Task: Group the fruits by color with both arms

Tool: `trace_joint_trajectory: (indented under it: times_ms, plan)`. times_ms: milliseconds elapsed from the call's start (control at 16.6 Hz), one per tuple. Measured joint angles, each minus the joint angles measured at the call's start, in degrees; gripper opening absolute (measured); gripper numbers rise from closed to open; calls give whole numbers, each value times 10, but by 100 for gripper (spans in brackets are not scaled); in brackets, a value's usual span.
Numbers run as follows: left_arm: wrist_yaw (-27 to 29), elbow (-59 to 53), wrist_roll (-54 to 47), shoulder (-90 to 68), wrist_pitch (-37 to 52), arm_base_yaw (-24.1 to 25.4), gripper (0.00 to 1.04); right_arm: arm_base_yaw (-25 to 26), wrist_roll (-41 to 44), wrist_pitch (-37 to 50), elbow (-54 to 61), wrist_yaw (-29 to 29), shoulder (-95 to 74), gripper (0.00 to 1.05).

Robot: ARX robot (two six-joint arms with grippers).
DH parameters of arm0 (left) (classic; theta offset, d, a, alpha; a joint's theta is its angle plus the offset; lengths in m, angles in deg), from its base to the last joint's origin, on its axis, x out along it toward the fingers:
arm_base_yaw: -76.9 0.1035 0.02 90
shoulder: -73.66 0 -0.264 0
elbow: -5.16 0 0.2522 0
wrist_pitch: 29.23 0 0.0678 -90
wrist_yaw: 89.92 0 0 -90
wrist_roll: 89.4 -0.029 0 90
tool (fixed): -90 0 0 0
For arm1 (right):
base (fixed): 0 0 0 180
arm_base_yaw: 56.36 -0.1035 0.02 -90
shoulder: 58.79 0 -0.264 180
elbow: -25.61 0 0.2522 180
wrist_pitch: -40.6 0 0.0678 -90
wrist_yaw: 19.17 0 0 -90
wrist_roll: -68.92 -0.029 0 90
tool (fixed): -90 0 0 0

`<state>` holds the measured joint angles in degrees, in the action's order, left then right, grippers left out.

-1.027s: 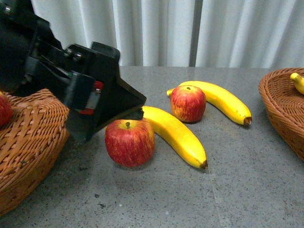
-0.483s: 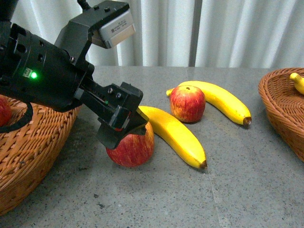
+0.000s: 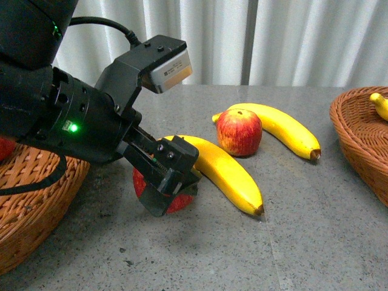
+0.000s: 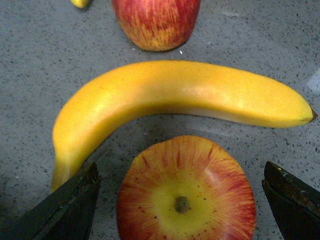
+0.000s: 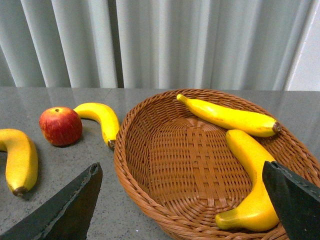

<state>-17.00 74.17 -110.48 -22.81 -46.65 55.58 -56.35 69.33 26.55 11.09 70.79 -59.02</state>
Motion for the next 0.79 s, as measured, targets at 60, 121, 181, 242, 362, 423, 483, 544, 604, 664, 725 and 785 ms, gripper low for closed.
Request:
trace_joint_trajectory:
  times_ms: [60,121,181,242,362,423,483,544,604,664,725,785]
  plan:
    - [2,-6,0,-2,3,-5,98,0,0,0,0,0,0,98]
    - [5,-12,-1,-4,2,-7,98,0,0,0,0,0,0,98]
    - [8,-14,-2,-5,2,-9,98,0,0,0,0,0,0,98]
    - [13,-14,-4,-5,2,-9,98,0,0,0,0,0,0,98]
    - [17,-17,-5,0,0,-8,79,0,0,0,0,0,0,98]
    - [17,-23,-7,9,-6,-6,73,0,0,0,0,0,0,98]
    - [22,-27,-9,16,-8,-5,70,0,0,0,0,0,0,98]
    - [26,-30,-15,28,-9,-3,69,0,0,0,0,0,0,98]
    - [34,-32,-18,47,-9,-3,68,0,0,0,0,0,0,98]
    - [41,-32,-19,70,-4,-3,68,0,0,0,0,0,0,98]
    - [50,-32,-19,100,3,-2,68,0,0,0,0,0,0,98]
    - [51,-31,-14,136,7,3,68,0,0,0,0,0,0,98]
